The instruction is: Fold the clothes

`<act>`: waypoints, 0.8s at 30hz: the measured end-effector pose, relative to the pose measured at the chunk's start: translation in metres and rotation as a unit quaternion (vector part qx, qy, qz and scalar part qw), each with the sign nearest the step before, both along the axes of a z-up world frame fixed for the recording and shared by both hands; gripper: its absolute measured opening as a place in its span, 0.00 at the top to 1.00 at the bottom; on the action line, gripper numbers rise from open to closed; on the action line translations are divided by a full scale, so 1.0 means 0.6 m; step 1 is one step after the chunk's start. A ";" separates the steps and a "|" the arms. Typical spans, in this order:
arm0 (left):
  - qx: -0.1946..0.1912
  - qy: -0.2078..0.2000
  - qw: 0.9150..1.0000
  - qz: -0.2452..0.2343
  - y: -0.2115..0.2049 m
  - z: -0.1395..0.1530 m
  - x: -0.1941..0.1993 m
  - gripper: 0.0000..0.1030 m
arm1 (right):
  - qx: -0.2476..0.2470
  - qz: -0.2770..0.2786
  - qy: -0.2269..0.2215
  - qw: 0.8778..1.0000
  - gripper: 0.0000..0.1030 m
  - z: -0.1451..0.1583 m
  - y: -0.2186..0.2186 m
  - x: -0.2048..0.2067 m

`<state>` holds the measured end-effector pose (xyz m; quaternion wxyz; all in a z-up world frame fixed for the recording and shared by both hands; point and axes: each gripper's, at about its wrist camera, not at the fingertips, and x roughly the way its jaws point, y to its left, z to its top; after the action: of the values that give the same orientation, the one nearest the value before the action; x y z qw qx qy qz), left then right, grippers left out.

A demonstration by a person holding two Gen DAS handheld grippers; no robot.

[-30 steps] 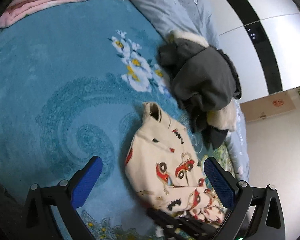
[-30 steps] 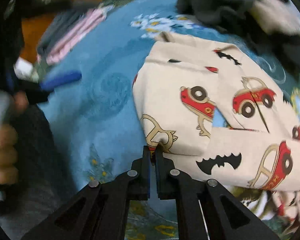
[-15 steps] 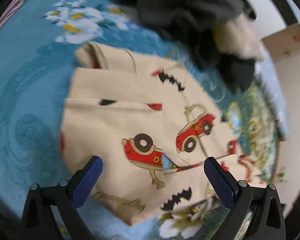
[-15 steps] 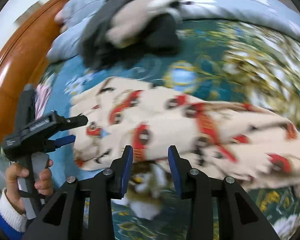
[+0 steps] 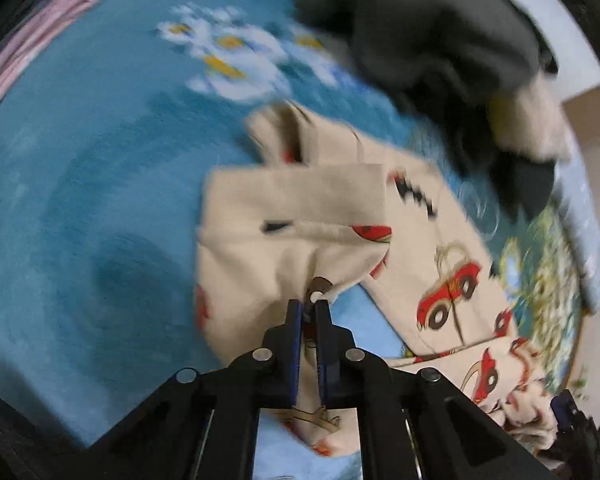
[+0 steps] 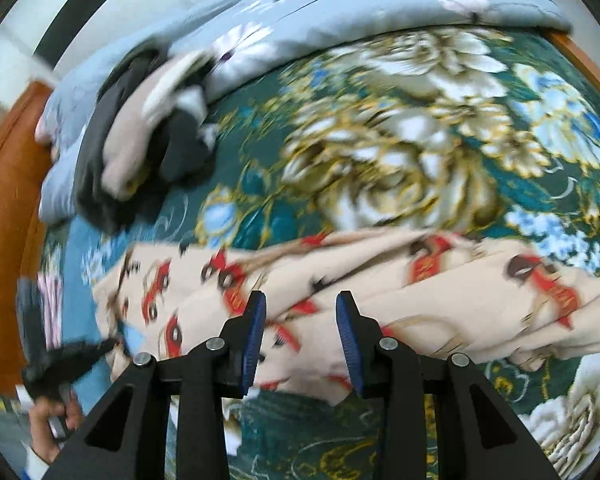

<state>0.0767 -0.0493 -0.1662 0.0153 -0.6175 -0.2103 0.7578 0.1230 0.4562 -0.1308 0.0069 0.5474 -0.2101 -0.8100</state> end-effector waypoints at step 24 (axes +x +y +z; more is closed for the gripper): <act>0.118 0.072 0.972 0.190 -0.212 0.029 0.046 1.00 | 0.013 -0.148 -0.184 0.972 0.56 -0.052 0.129 0.101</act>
<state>0.1041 -0.1763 -0.1486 -0.0410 -0.5041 -0.4100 0.7590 0.1836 0.5338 -0.1617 -0.1586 0.6500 -0.2759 -0.6901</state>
